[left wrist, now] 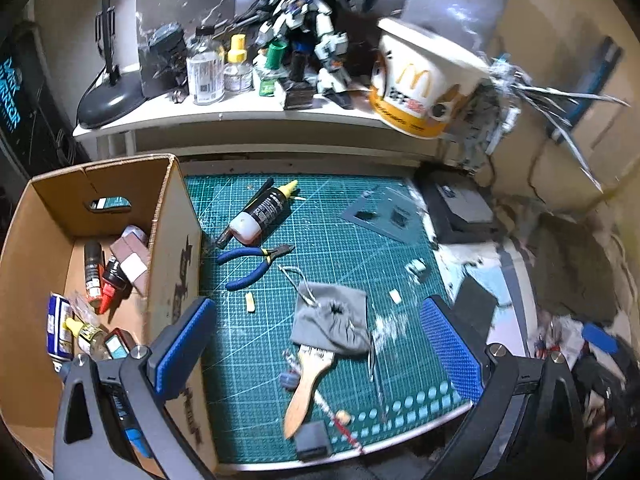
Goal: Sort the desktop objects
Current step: 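Move both empty tools back over the cutting mat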
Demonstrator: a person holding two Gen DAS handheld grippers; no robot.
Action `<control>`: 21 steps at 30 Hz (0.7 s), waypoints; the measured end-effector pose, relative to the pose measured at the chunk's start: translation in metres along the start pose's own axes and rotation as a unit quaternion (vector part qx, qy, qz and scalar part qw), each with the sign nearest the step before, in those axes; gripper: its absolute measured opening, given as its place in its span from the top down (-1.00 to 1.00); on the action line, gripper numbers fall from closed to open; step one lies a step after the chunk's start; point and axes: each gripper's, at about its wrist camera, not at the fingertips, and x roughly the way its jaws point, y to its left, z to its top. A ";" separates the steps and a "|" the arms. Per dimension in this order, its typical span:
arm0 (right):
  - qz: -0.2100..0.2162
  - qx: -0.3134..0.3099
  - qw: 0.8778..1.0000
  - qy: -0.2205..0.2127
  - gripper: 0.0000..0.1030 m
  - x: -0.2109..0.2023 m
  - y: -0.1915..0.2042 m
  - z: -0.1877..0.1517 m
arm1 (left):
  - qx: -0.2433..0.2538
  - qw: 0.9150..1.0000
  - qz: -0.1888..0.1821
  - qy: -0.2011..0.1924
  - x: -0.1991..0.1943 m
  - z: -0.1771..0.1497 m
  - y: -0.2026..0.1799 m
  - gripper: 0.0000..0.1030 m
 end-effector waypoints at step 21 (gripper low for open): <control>0.080 -0.022 0.993 0.080 -1.00 0.092 -0.064 0.029 | 0.018 0.990 0.117 0.080 0.182 0.066 0.023 -0.66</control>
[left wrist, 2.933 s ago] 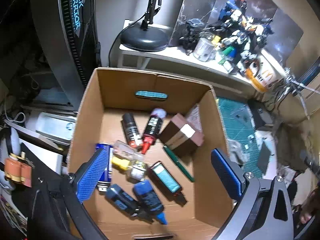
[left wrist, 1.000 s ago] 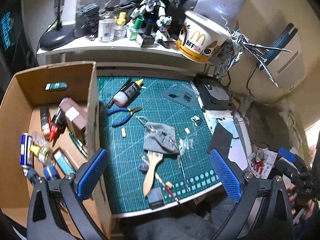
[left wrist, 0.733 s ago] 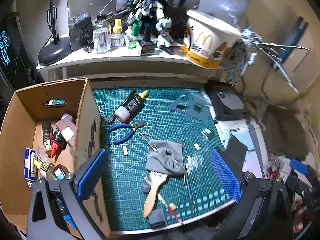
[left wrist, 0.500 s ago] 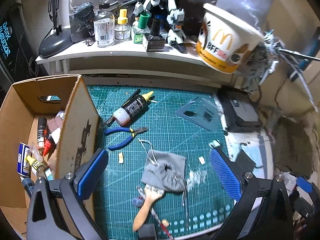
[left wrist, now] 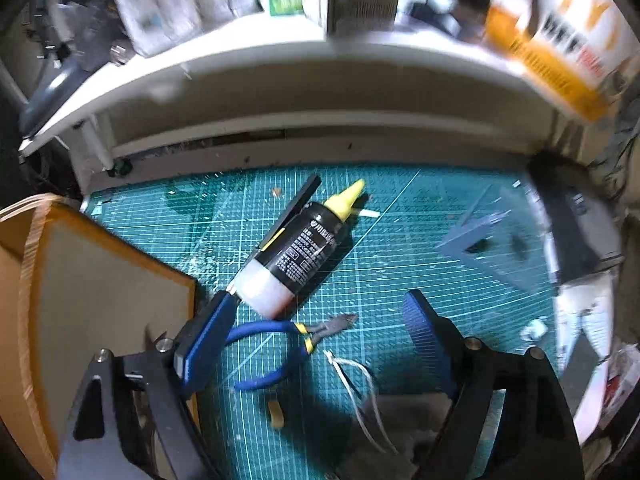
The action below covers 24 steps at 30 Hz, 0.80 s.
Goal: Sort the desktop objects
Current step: 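Move both empty tools back over the cutting mat, then grasp the yellow-capped 'Yellow' paint bottle with the left tool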
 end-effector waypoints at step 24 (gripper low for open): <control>0.028 0.014 0.999 0.026 -1.00 0.038 -0.029 0.024 | -0.073 0.996 -0.011 0.055 0.019 0.016 -0.004 -0.42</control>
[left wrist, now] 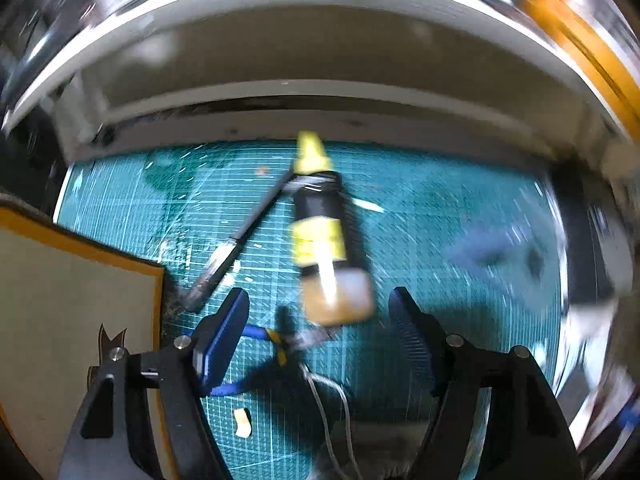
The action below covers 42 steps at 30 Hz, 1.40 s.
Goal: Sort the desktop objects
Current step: 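Grasp the yellow-capped 'Yellow' paint bottle with the left tool, then grasp the grey plastic stand with the right tool while the left tool lifts the bottle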
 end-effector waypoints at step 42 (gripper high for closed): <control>0.025 -0.068 0.997 -0.036 -0.65 0.131 0.035 0.093 | -0.033 0.995 -0.089 0.041 -0.019 -0.086 -0.009 0.22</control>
